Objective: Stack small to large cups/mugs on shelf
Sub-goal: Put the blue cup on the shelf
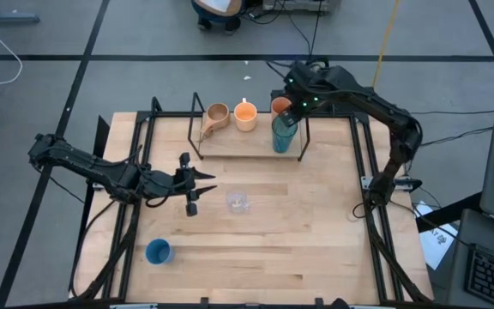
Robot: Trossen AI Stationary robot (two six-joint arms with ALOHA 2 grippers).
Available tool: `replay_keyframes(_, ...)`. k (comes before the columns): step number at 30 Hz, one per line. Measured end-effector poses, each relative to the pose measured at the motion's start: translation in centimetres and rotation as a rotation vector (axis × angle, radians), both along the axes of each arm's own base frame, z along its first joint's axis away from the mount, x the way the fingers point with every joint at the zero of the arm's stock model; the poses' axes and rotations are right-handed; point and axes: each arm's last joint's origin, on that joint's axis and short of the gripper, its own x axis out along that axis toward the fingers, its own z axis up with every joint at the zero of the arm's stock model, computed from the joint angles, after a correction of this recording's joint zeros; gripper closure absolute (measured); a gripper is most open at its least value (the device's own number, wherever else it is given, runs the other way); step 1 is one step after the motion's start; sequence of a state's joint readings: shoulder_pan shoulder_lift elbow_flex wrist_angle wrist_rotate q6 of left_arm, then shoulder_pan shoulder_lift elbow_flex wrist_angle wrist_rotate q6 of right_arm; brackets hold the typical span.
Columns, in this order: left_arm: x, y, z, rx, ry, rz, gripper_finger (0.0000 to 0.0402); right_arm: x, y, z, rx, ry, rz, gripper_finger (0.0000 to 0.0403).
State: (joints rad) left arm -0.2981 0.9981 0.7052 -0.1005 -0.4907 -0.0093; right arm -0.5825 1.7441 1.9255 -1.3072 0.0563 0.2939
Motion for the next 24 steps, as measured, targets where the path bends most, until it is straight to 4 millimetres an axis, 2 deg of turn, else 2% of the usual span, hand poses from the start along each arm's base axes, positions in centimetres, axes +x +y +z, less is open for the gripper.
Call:
replay_keyframes(6,0.0,0.0,0.0,-0.001,0.000,0.000,0.0273,-1.9,2.1,3.0,-0.055,-0.086,0.017,0.0238)
replay_keyframes(13,0.0,0.0,0.0,-0.002,0.000,0.000,0.0273,-3.4,6.4,6.2,-0.109,-0.196,0.108,0.0238)
replay_keyframes(19,0.0,0.0,0.0,-0.003,0.000,0.000,0.0273,-4.1,10.0,7.8,-0.184,-0.238,0.195,0.0238)
replay_keyframes(24,0.0,0.0,0.0,-0.003,0.000,0.000,0.0273,-3.7,13.1,8.4,-0.222,-0.273,0.291,0.0238)
